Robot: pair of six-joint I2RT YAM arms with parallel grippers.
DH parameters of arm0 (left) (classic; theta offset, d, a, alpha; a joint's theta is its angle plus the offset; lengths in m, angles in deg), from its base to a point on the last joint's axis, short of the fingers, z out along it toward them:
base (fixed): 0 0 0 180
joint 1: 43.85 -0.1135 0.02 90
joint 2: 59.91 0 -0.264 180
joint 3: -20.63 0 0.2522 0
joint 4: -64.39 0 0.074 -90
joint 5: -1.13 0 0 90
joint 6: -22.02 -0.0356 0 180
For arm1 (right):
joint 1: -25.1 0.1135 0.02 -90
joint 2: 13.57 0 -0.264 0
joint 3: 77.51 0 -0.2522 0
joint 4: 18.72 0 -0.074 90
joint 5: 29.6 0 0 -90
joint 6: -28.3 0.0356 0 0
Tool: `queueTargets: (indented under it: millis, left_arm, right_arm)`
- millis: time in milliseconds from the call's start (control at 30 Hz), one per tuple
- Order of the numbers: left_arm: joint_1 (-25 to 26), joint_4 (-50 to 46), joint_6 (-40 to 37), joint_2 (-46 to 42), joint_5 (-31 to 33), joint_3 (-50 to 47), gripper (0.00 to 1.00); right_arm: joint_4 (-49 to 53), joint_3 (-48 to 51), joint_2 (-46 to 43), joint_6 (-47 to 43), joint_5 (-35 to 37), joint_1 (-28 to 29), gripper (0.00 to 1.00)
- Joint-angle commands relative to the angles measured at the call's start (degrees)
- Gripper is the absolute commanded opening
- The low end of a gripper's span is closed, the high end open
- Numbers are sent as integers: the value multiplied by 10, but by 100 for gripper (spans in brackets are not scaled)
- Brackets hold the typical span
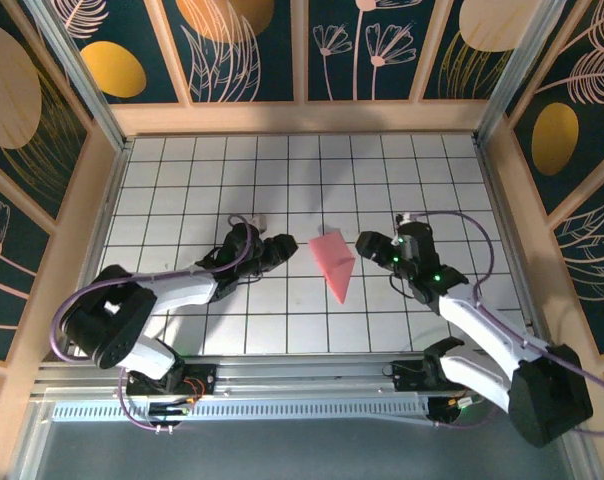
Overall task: Fold a paper plane with a square sheet of paper (fold left side to right side)
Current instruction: Pick up the paper from the center of the table.
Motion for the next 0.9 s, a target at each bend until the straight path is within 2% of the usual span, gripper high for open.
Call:
queueTargets:
  millis: [0, 300, 667, 867]
  left_arm:
    - [7, 60, 21, 35, -35, 26, 45]
    - [12, 48, 21, 109, -48, 71, 44]
    - [18, 31, 24, 197, -72, 112, 44]
    - [20, 45, 30, 224, -88, 125, 40]
  right_arm:
    - [-77, 43, -40, 56, -74, -38, 74]
    - [-116, 104, -93, 102, -153, -113, 79]
    - [-102, 106, -109, 95, -173, -137, 80]
    - [-97, 106, -113, 93, -179, -143, 80]
